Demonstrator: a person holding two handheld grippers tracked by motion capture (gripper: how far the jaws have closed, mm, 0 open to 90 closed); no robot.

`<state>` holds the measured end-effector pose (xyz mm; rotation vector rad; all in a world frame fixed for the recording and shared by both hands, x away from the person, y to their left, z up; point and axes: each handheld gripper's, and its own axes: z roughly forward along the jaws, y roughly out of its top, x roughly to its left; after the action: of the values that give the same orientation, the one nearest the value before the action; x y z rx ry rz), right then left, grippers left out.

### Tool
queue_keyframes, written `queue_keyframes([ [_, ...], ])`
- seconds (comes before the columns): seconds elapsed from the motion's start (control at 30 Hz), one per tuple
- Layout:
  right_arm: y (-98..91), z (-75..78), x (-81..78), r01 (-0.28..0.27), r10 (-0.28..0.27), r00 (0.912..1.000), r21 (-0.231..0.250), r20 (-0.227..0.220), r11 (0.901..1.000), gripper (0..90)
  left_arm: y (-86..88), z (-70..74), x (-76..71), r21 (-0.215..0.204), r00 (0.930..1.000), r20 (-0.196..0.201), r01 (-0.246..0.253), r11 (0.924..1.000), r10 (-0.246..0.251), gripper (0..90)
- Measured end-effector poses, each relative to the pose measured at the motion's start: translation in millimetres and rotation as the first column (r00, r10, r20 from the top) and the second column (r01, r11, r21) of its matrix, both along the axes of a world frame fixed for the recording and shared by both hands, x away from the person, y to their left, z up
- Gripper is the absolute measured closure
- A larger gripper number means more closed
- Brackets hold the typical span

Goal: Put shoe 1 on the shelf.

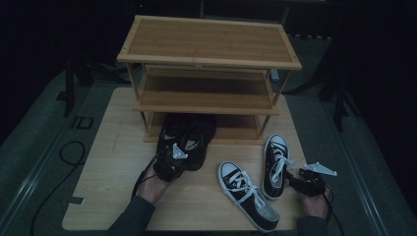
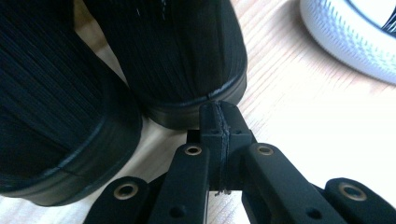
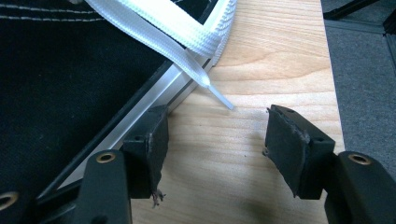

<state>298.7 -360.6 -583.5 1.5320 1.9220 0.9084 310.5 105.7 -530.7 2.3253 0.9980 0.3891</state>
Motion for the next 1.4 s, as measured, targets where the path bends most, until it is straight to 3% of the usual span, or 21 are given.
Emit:
queue_keyframes([
  [0.5,0.0,0.0,0.0,0.000,0.000,1.0000,0.000,0.000,1.0000,39.0,-8.3,-23.6,1.9,0.079,0.9989,-0.046,0.013,0.9967,-0.010,89.8],
  [0.63,0.0,0.0,0.0,0.000,0.000,1.0000,0.000,0.000,1.0000,39.0,-7.7,-23.4,5.0,0.083,0.9987,-0.042,-0.025,0.9962,0.029,89.7],
  [0.83,0.0,0.0,0.0,0.000,0.000,1.0000,0.000,0.000,1.0000,38.9,-8.4,-22.4,7.3,0.083,0.9986,-0.040,-0.032,0.9960,0.036,89.8],
  [1.03,0.0,0.0,0.1,0.000,0.000,1.0000,0.000,0.000,1.0000,38.9,-10.5,-18.6,12.7,0.100,0.9970,-0.016,-0.074,0.9922,0.076,89.7],
  [1.23,0.0,0.0,0.0,0.000,0.000,1.0000,0.000,0.000,1.0000,38.9,-16.9,-14.9,13.5,0.103,0.9974,0.001,-0.072,0.9921,0.072,89.2],
  [1.4,-0.1,0.0,0.1,0.000,0.000,1.0000,0.000,0.000,1.0000,38.9,-28.0,-20.6,10.6,0.123,0.9996,-0.013,-0.023,0.9921,0.025,88.3],
])
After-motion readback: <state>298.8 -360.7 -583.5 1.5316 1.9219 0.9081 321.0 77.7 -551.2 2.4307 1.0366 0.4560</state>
